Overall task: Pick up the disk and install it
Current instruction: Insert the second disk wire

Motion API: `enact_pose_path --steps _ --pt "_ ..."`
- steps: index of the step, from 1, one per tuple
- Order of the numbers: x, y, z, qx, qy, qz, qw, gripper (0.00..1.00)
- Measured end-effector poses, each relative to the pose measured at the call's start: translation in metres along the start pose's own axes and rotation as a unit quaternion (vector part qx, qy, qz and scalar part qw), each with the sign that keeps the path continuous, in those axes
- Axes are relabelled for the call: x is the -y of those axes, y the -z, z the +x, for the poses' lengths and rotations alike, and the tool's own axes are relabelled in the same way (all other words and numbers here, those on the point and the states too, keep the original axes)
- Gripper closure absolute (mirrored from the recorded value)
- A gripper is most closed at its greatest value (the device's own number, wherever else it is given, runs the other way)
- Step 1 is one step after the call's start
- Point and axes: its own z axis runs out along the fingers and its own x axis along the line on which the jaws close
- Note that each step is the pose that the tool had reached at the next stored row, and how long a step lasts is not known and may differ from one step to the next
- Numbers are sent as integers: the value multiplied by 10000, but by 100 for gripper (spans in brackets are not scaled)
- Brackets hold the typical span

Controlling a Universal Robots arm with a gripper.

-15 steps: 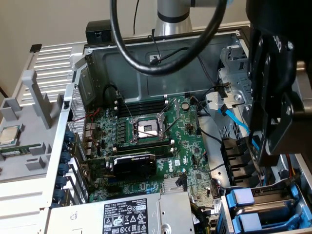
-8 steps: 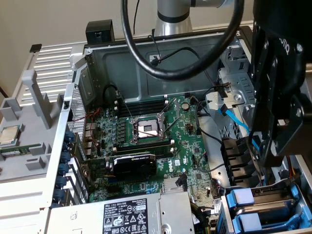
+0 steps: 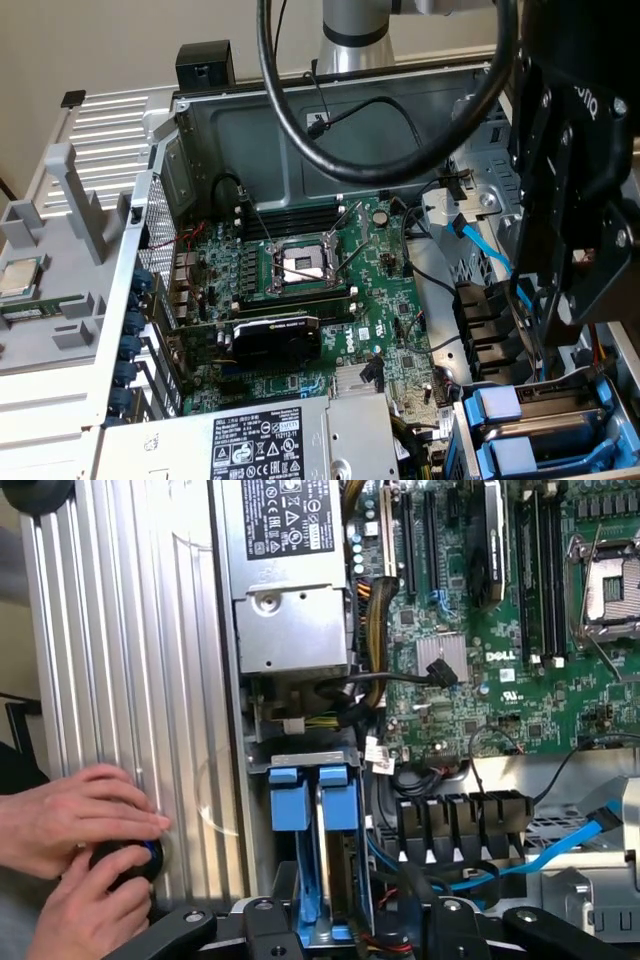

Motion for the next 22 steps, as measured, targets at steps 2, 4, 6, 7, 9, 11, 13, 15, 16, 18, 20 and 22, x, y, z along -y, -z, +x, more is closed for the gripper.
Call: enact_pose_path --steps 2,4,6,7,9,11,13,15,16,18,20,22 --pt "-3 -1 0 0 15 0 10000 48" --pt "-4 -5 0 0 17 0 10000 48" --pt "14 -12 6 3 33 2 10000 48" --pt "37 -14 7 3 47 3 10000 48" --pt "89 -20 7 5 72 4 10000 48" --pt "135 -25 6 5 98 5 10000 48" --pt "147 -25 5 5 114 3 9999 48" --pt "147 -25 6 4 115 3 9999 48" --pt "147 -25 6 3 116 3 9999 48" --pt "147 -26 6 3 116 3 9999 48" --pt "147 -28 8 6 116 4 9999 48" --pt "147 -27 8 6 117 3 9999 48"
